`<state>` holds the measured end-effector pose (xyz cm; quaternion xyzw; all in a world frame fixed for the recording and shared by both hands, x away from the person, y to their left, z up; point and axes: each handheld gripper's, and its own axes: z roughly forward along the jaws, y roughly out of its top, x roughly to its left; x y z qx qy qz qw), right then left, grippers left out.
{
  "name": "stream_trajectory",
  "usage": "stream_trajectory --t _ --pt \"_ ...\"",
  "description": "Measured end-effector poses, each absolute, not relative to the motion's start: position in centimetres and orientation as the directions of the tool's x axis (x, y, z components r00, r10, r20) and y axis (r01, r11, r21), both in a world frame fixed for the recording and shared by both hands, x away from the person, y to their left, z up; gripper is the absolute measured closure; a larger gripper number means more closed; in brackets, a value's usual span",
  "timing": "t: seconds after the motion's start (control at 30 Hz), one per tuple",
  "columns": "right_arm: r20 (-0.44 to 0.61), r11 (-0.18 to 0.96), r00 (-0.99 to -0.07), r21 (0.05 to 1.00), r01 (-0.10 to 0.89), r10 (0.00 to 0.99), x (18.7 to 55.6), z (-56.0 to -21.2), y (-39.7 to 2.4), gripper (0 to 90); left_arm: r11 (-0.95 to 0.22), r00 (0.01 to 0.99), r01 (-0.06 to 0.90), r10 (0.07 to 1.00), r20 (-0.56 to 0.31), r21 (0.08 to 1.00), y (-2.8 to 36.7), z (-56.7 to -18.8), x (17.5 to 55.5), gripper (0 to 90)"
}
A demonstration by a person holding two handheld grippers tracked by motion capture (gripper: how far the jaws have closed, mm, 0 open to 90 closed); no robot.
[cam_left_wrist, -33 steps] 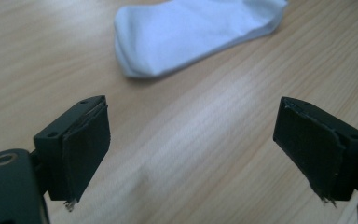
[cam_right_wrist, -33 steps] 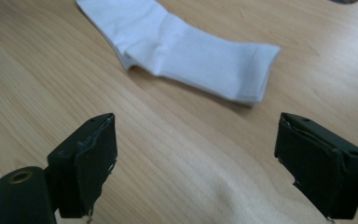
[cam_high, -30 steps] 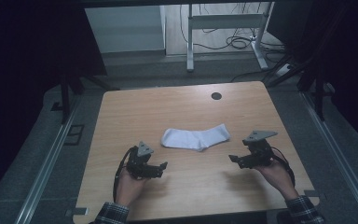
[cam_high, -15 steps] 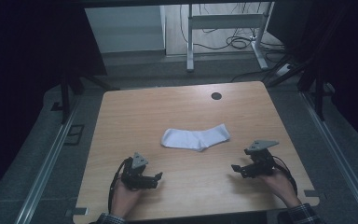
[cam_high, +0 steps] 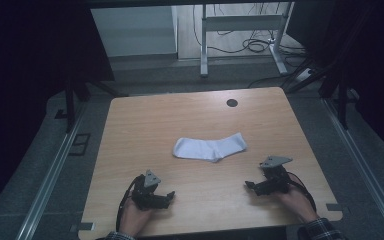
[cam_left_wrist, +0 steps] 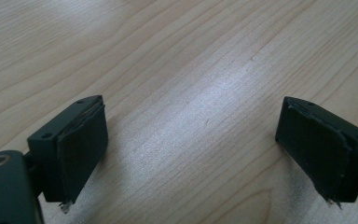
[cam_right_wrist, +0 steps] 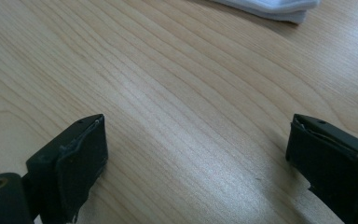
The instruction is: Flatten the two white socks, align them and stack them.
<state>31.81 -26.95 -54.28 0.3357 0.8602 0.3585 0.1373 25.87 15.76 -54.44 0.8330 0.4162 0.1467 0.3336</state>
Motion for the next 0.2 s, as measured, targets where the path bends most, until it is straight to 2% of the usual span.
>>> stream_trajectory --t 0.2 --pt "0.006 0.515 -0.734 0.709 0.482 0.679 31.75 -54.29 -26.94 4.5 -0.430 0.609 0.596 0.792 -0.033 0.678 15.75 -54.44 25.86 9.5"
